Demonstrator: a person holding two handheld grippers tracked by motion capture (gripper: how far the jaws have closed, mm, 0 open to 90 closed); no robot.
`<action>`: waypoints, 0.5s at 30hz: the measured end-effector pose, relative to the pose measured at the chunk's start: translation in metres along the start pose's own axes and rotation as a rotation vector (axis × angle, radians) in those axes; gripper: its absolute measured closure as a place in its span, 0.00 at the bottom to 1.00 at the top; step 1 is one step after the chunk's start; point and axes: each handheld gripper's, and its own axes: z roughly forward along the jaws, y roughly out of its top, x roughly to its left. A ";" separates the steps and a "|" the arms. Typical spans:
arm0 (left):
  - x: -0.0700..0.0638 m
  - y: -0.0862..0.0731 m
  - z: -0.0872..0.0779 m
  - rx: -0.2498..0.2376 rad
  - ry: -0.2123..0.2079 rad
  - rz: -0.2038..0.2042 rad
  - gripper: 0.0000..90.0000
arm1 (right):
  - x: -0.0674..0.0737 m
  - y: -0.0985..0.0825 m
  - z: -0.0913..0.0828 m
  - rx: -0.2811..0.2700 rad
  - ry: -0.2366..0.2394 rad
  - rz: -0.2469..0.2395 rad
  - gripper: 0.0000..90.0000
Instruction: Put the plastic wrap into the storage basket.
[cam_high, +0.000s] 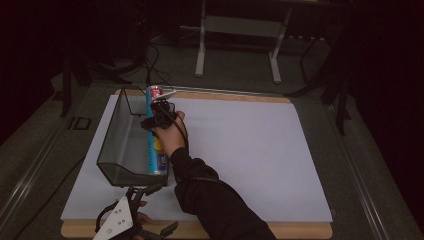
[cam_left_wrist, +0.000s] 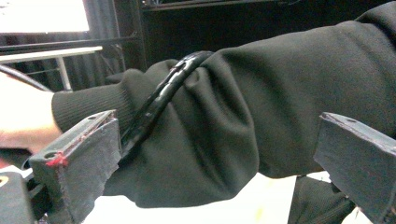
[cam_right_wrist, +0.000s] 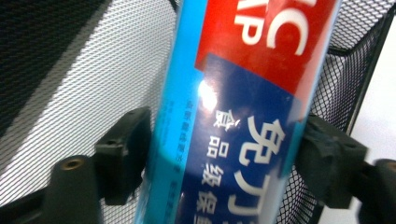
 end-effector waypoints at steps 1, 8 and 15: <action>0.000 0.000 0.000 0.001 0.000 0.001 0.02 | -0.002 -0.001 -0.005 -0.024 0.011 0.000 0.23; 0.000 -0.001 0.002 0.006 -0.001 -0.003 0.02 | -0.009 -0.007 -0.031 -0.053 0.086 -0.054 0.18; 0.000 -0.001 0.003 0.012 0.003 -0.005 0.02 | -0.012 -0.015 -0.057 -0.063 0.137 -0.128 0.18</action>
